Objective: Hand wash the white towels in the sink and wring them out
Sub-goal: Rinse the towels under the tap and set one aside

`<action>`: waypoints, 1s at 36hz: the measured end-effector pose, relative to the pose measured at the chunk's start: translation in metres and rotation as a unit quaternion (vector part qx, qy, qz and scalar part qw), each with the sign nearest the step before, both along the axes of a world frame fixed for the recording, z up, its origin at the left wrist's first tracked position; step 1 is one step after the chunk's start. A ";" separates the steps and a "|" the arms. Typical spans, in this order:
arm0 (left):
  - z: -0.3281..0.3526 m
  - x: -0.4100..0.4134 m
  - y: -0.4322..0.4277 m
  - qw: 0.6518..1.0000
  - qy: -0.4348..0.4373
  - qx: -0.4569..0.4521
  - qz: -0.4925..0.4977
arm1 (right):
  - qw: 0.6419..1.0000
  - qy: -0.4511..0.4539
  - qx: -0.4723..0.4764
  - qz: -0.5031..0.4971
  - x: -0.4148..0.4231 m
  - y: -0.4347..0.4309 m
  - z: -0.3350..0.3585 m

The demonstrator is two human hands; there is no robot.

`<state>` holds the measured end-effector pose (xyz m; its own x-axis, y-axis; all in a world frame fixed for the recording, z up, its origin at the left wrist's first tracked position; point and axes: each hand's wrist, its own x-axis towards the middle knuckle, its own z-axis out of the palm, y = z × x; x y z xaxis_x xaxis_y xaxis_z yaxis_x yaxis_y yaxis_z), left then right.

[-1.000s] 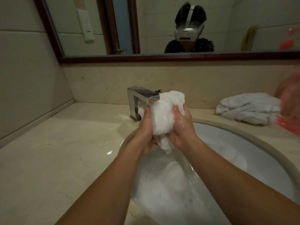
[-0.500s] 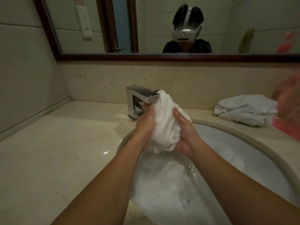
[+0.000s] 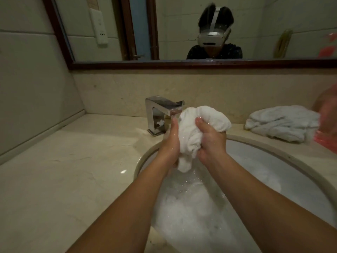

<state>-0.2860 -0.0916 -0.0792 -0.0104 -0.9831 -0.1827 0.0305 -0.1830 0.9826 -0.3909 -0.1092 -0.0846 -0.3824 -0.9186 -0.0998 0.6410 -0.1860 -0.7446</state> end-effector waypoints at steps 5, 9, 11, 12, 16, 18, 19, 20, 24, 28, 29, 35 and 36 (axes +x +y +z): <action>0.004 -0.002 -0.005 0.991 0.051 0.014 0.122 | 1.000 0.003 0.006 0.028 0.006 0.003 0.001; 0.000 0.003 -0.018 0.983 0.118 0.007 0.141 | 1.000 0.003 0.000 0.020 0.005 0.004 0.002; -0.002 0.004 -0.018 0.979 0.163 0.018 0.122 | 1.000 0.002 0.003 -0.007 0.004 0.001 0.003; -0.001 0.004 -0.015 0.977 0.184 0.026 0.102 | 1.000 -0.004 0.006 -0.013 0.003 -0.001 0.003; 0.007 0.001 0.000 0.971 0.234 0.049 0.006 | 0.999 -0.048 0.015 -0.019 -0.002 -0.005 0.007; 0.009 -0.001 0.004 0.972 0.224 0.063 -0.016 | 0.998 -0.055 0.016 -0.020 -0.004 -0.004 0.007; 0.010 -0.002 0.007 0.973 0.217 0.074 -0.024 | 0.998 -0.054 0.018 -0.018 -0.004 -0.003 0.007; 0.011 -0.002 0.008 0.974 0.206 0.086 -0.030 | 0.998 -0.052 0.018 -0.018 -0.003 -0.002 0.007; 0.015 0.001 0.011 0.973 0.180 0.129 -0.062 | 0.999 -0.031 0.006 -0.030 0.001 -0.002 0.010; 0.016 0.004 0.004 0.952 0.285 0.109 -0.012 | 0.999 0.003 -0.029 -0.031 -0.006 0.000 0.016; 0.016 0.004 0.002 0.949 0.302 0.096 -0.001 | 0.999 0.018 -0.040 -0.028 -0.009 0.001 0.016; 0.016 0.000 -0.001 0.961 0.263 0.041 0.074 | 0.996 0.070 -0.053 -0.009 -0.003 0.004 0.001; 0.012 0.000 -0.004 0.964 0.244 0.038 0.096 | 0.996 0.075 -0.052 -0.002 0.000 0.005 -0.002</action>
